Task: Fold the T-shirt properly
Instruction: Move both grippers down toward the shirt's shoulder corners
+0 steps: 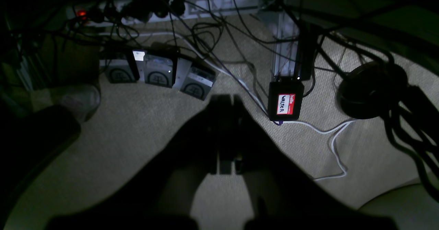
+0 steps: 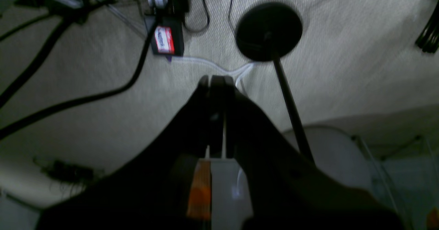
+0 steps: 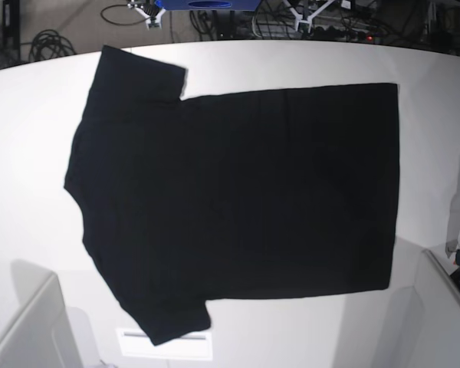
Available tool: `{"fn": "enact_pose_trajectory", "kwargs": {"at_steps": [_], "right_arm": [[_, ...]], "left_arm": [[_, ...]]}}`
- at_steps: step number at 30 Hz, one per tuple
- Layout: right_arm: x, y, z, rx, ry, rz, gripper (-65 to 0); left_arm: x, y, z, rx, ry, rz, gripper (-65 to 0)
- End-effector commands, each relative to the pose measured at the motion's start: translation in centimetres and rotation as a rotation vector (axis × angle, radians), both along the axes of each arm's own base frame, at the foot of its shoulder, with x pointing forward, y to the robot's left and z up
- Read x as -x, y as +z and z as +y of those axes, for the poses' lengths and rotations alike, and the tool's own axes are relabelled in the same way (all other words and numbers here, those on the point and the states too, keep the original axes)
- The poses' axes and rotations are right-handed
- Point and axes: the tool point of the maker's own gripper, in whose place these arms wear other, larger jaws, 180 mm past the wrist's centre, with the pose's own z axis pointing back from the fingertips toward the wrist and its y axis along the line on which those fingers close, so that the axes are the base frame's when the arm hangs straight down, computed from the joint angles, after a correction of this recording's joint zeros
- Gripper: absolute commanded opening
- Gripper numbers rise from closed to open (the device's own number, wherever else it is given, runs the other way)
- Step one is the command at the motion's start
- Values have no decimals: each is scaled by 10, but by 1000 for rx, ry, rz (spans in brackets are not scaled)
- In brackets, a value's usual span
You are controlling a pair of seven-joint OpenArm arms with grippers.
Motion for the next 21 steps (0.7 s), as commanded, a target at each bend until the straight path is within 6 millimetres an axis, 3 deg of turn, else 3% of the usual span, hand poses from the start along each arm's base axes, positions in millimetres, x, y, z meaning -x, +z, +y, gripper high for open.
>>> {"fn": "enact_pose_trajectory", "kwargs": {"at_steps": [1, 13, 17, 21], "right_arm": [[5, 1, -2, -1, 4, 32, -650], [-5, 1, -1, 0, -9, 36, -650], [-4, 1, 1, -4, -2, 38, -650], [-4, 1, -2, 1, 0, 38, -650]], "left_arm": [[10, 1, 3, -5, -2, 13, -650], [26, 2, 1, -3, -5, 37, -650], [16, 3, 2, 1, -85, 13, -650], [16, 3, 11, -14, -58, 12, -650]]}}
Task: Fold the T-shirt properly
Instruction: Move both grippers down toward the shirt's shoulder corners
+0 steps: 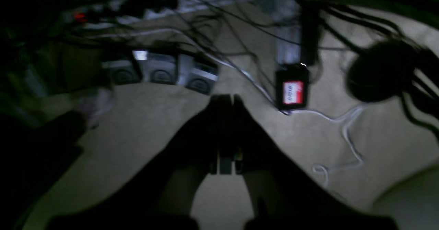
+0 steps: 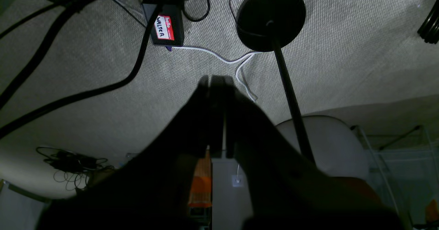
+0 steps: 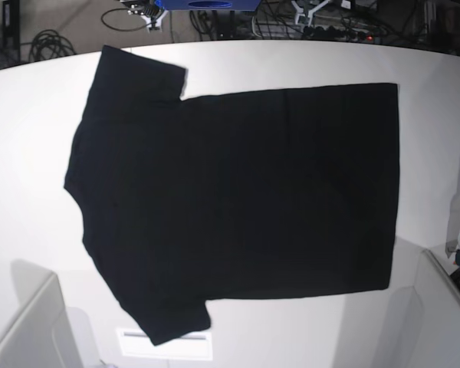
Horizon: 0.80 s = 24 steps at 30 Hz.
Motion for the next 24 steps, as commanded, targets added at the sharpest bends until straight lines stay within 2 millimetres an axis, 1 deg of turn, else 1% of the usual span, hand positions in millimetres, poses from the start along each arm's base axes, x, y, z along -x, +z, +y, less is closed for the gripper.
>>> {"fn": "enact_pose_trajectory", "kwargs": {"at_steps": [1, 3, 5, 6, 7, 8, 9, 10, 12, 14, 16, 17, 18, 20, 22, 23, 24], "right_arm": [[2, 0, -3, 0, 0, 7, -650], [3, 1, -15, 19, -5, 9, -650], [7, 1, -19, 25, -7, 12, -650], [13, 2, -19, 27, -19, 20, -650], [13, 2, -21, 31, -47, 13, -650], [12, 2, -22, 36, -75, -1, -650], [16, 3, -24, 42, -98, -6, -650], [14, 4, -27, 48, -118, -30, -650], [14, 8, -33, 62, -139, -68, -650], [16, 14, -37, 75, -153, -102, -650], [25, 21, -45, 94, -166, -126, -650], [28, 26, -48, 105, -179, -145, -650], [34, 31, -48, 110, -198, -155, -650], [36, 45, -56, 133, -256, -207, -650], [33, 63, -66, 152, -311, -270, -650], [29, 72, -70, 155, -342, -308, -650], [24, 82, -73, 153, -376, -346, -650]], "left_arm": [[5, 1, 2, -6, 14, 5, -650], [14, 2, 3, -8, 33, 14, -650], [23, 3, 5, -12, 32, 28, -650], [30, 4, 5, -10, 27, 33, -650], [39, 6, 5, -11, 20, 46, -650], [45, 7, 10, -18, 18, 52, -650], [47, 9, 19, -28, 18, 47, -650], [50, 11, 20, -18, 15, 36, -650], [52, 17, 15, 32, 20, -9, -650], [57, 27, 19, 62, 5, -36, -650], [60, 39, 21, 65, 36, -78, -650], [62, 47, 31, 53, 66, -100, -650], [65, 54, 41, 43, 102, -115, -650], [65, 68, 57, 34, 193, -156, -650], [71, 87, 80, 18, 271, -192, -650], [69, 97, 86, 20, 302, -218, -650], [63, 107, 91, 25, 332, -252, -650]]}}
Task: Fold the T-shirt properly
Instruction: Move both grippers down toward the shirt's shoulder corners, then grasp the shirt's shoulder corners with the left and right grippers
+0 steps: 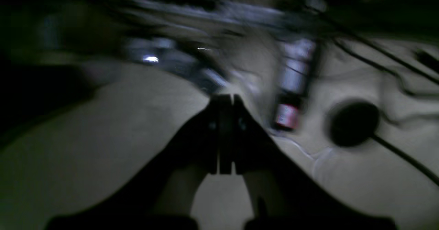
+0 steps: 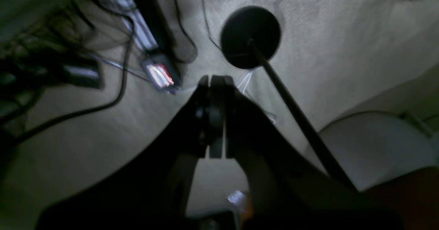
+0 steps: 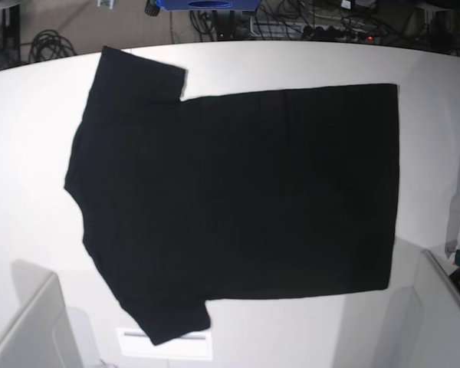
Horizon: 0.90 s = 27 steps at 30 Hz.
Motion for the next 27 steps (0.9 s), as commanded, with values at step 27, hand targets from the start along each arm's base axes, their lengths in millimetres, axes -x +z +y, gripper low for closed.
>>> {"fn": "enact_pose_trajectory", "kwargs": {"at_steps": [27], "right_arm": [[-247, 221, -74, -248, -175, -787, -477]], "left_arm": [[-161, 191, 35, -127, 40, -674, -650]]}}
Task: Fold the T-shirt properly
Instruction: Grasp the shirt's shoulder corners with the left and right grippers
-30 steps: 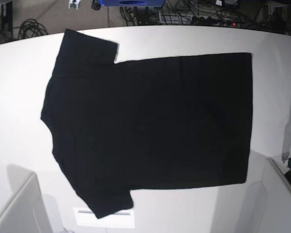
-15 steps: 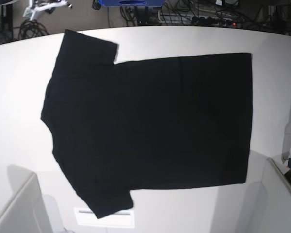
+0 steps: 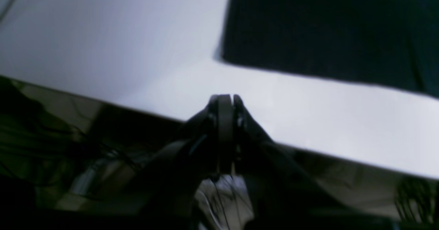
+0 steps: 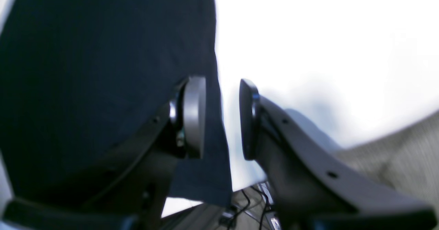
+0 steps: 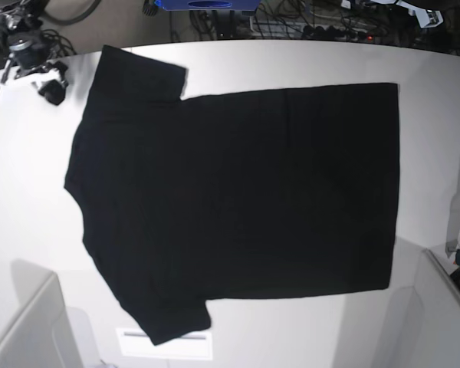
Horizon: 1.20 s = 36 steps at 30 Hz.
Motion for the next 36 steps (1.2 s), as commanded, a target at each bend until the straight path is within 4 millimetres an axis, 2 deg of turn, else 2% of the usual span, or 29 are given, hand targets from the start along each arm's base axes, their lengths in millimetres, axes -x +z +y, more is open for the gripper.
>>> {"fn": "enact_pose_trajectory", "kwargs": {"at_steps": [1, 5, 8, 10, 11, 13, 16, 19, 22, 25, 31, 36], "right_arm": [[-4, 6, -6, 7, 9, -18, -476], [-7, -4, -15, -32, 56, 45, -450], [-6, -20, -8, -78, 120, 97, -329], [-6, -26, -7, -94, 125, 104, -266], [-5, -31, -5, -107, 126, 112, -260], [-4, -38, -5, -129, 130, 129, -266], [-7, -52, 0, -167, 145, 148, -266], [-9, -58, 6, -180, 159, 150, -266], [-12, -61, 20, -194, 194, 154, -266], [-12, -63, 26, -202, 212, 160, -267], [7, -73, 37, -216, 240, 215, -267], [7, -76, 47, -219, 260, 208, -267]], "left_arm": [[-4, 6, 5, -15, 0, -11, -650], [-8, -9, 5, 16, 4, 84, -650], [-12, -10, 17, 62, 67, 93, -650], [-13, -6, 25, 100, 120, 70, -563], [-15, -3, 29, 110, 136, 54, -522], [-17, 2, 37, 117, 168, 28, -459], [-20, 7, 44, 105, 180, 10, -411], [-28, 6, 45, 111, 184, -12, -388], [-36, 7, 43, 120, 183, -34, -313], [-45, 9, 40, 129, 179, -60, -263], [-56, 11, 36, 182, 182, -103, -245], [-63, 13, 22, 326, 140, -175, -248]]}}
